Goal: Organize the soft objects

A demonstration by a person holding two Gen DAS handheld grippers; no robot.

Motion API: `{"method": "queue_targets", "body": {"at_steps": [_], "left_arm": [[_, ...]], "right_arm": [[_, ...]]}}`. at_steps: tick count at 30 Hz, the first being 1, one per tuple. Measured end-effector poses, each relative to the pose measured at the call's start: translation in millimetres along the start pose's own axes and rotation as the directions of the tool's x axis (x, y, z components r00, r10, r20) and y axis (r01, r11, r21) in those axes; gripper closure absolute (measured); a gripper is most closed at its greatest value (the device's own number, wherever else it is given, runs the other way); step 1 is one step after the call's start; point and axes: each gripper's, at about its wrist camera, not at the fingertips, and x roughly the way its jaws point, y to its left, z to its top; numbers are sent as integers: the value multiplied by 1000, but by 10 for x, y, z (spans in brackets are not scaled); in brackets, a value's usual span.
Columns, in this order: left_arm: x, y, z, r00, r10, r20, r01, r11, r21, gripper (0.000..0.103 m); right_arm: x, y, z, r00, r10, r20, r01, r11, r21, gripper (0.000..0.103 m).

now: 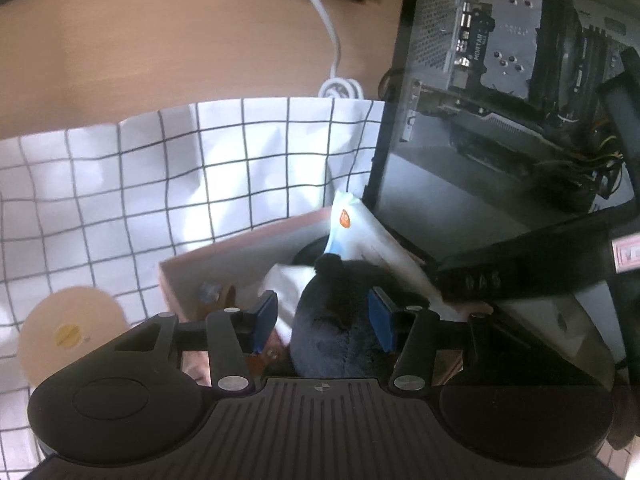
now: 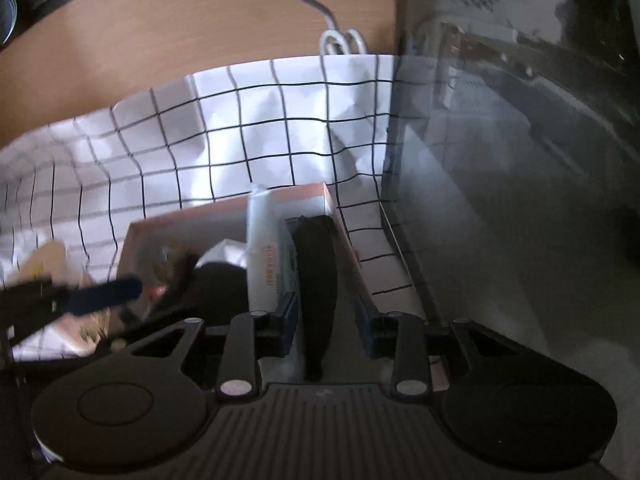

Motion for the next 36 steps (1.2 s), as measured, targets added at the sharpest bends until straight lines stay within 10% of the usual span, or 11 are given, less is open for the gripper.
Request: {"method": "queue_targets", "body": {"at_steps": [19, 31, 36], "left_arm": [[-96, 19, 51, 989, 147, -4, -145, 974, -175, 48], [-218, 107, -85, 946, 322, -34, -323, 933, -161, 53], [-470, 118, -186, 951, 310, -10, -304, 923, -237, 53]], "right_arm": [[131, -13, 40, 988, 123, 95, -114, 989, -98, 71], [249, 45, 104, 982, 177, 66, -171, 982, -84, 71], [7, -22, 51, 972, 199, 129, -185, 977, -110, 44]]}}
